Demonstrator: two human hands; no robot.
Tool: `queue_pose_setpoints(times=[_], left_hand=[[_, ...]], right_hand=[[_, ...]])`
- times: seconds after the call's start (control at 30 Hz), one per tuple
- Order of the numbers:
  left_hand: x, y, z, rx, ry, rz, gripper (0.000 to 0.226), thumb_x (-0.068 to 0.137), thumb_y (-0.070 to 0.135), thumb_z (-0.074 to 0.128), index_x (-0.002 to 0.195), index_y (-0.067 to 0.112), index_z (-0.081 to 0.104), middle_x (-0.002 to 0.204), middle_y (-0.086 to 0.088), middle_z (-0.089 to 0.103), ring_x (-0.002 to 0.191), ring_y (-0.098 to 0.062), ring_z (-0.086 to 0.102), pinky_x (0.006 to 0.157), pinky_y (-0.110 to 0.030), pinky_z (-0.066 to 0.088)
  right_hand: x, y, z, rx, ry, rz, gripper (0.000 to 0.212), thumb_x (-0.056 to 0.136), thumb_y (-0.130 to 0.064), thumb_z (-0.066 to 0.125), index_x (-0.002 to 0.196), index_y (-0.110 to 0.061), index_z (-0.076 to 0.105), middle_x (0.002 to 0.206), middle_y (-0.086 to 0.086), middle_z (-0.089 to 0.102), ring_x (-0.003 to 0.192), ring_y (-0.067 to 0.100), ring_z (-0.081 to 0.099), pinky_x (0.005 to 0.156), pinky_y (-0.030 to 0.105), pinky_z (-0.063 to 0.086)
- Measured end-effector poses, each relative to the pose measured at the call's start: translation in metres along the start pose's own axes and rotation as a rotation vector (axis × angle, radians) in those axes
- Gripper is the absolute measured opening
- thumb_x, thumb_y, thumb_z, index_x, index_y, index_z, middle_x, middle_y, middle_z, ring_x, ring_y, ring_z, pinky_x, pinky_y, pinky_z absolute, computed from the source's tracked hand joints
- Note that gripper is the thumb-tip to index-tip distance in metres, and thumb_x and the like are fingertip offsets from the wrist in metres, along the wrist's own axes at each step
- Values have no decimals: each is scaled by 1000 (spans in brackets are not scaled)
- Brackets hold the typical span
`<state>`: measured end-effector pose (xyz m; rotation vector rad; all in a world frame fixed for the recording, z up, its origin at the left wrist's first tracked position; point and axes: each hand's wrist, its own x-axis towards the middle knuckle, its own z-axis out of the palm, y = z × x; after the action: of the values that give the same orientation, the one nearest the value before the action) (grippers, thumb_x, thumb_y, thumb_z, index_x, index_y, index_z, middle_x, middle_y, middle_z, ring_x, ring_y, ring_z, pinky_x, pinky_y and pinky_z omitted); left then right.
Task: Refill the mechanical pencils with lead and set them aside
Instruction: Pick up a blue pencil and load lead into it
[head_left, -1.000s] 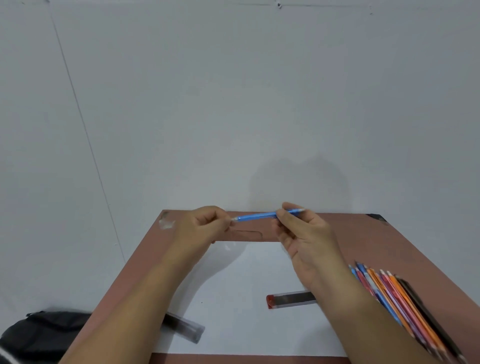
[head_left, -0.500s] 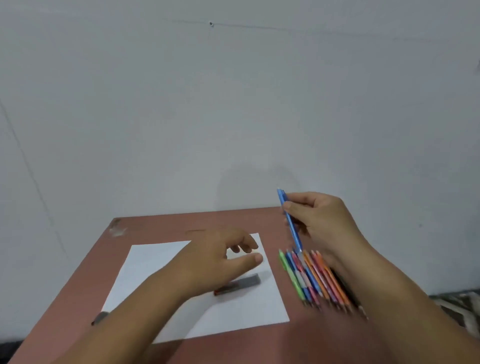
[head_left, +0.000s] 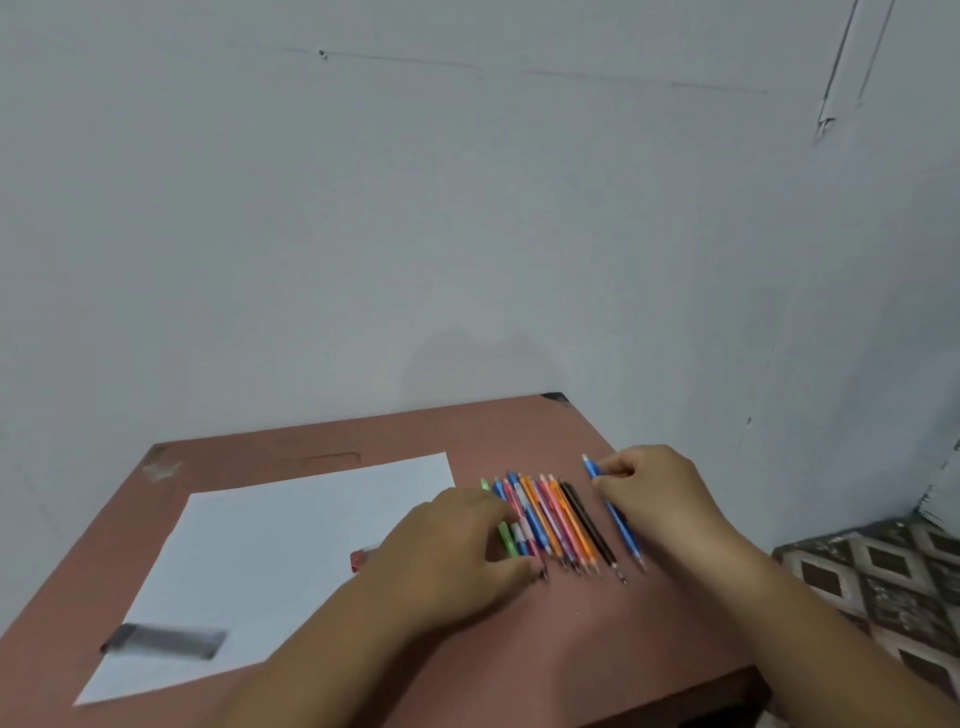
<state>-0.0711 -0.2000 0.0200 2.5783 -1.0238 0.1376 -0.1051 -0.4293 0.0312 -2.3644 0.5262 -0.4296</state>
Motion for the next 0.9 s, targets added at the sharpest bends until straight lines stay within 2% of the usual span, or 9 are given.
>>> queue_pose_setpoints(times=[0.13,0.27,0.37,0.47,0.57,0.63,0.7,0.77,0.9], left_hand=[[1,1,8,4,31,1,60,87,73,50,137,40,51,132,18,57,112,-1,52,95,-22,47],[-1,3,9,10,32,10,55,89,70,51,134,39,54,131,18,58,111,0,53,92,-19,45],[-4,0,8,18,24,-5,55,89,70,52,135,39,54,133,19,58,113,0,52,94,-19,44],[-6,-6,6,14,23,-39,51,90,67,54,132,39,56,132,21,58,114,-1,52,95,-20,47],[-8,-16,2,22,23,-88,52,89,69,54,132,41,55,135,23,56,118,-1,50,98,-22,47],[-11,-26,0,43,32,-125,55,88,71,52,134,42,55,136,24,55,119,-1,50,100,-23,46],[-15,-36,-3,41,49,-157,52,90,67,53,135,40,55,133,25,56,119,0,49,98,-21,44],[-21,-45,-6,36,64,-181,48,93,61,52,136,39,55,135,25,54,124,0,47,99,-20,41],[-30,-58,-11,62,80,-205,46,95,61,49,135,39,54,138,25,53,128,0,45,99,-21,41]], right_hand=[[-4,5,10,-85,-39,-3,16,94,-23,67,95,-14,80,92,-2,74,78,5,64,66,19,50],[-6,7,16,-104,-36,-24,17,97,-28,66,100,-16,78,87,-7,70,73,2,60,60,11,42],[-10,6,16,-93,-35,-39,24,99,-36,63,108,-18,76,101,-6,74,80,3,60,63,11,41],[-14,2,17,-68,-37,-49,33,98,-43,61,118,-19,70,111,-4,72,91,6,62,74,19,47],[-20,-5,25,-138,-61,-92,59,92,-55,63,142,-25,53,133,-2,60,117,13,58,95,27,48],[-25,-12,33,-205,-94,-107,77,87,-66,62,150,-29,40,138,-3,53,125,17,51,101,33,47],[-31,-20,40,-279,-104,-121,83,79,-77,59,146,-32,38,130,-4,51,118,17,48,97,34,47],[-35,-29,48,-346,-97,-130,79,74,-83,51,135,-35,42,120,-4,51,107,17,46,91,34,47],[-37,-41,63,-440,-105,-114,66,81,-75,41,132,-34,48,117,0,49,101,21,40,93,38,45]])
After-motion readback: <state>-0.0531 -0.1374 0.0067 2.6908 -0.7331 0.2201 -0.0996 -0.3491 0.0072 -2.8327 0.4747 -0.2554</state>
